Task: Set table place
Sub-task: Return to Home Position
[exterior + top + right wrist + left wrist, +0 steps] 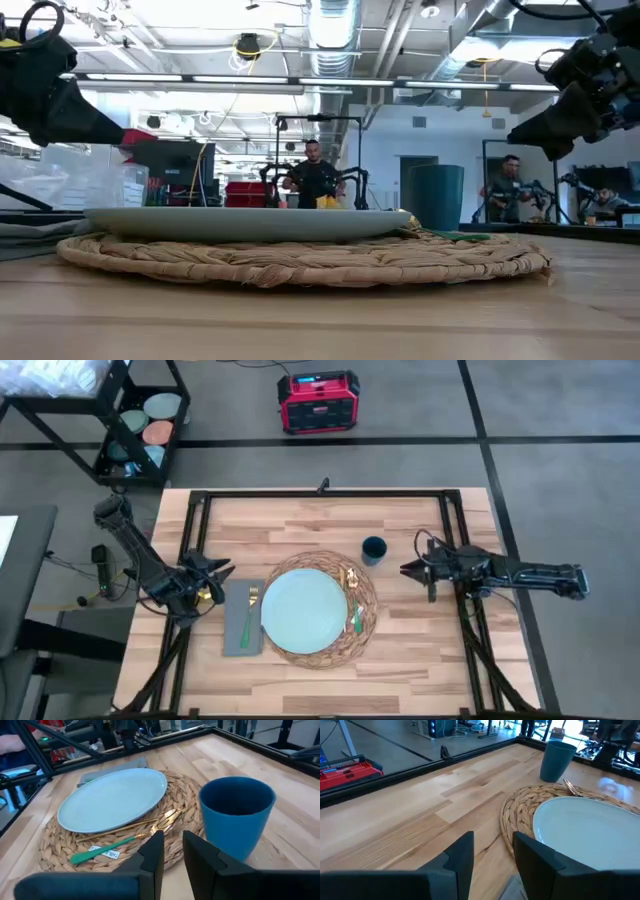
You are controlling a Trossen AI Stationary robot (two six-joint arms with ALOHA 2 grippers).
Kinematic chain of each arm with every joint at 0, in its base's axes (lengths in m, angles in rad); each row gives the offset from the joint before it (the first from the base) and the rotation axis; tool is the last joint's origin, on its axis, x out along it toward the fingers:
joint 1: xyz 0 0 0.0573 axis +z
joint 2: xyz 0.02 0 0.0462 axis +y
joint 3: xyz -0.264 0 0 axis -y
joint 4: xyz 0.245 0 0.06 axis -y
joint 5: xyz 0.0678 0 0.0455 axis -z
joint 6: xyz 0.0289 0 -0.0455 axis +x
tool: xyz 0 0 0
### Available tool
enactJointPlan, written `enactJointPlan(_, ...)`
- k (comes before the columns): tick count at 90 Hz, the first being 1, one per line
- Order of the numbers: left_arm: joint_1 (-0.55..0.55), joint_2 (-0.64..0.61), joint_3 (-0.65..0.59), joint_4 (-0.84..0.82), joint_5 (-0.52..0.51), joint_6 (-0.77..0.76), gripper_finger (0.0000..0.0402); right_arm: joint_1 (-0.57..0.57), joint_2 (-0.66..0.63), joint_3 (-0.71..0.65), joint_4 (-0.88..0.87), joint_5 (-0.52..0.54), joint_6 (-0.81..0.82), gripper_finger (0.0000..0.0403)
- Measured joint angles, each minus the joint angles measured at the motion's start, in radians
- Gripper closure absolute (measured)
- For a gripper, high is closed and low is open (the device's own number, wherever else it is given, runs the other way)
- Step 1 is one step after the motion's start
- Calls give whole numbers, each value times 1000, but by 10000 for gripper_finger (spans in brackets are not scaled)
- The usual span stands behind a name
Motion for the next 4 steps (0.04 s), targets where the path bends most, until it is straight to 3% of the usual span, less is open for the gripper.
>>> enactJointPlan(4,0,0,0,0,0,-1,281,-5,0,0,0,0,4,345)
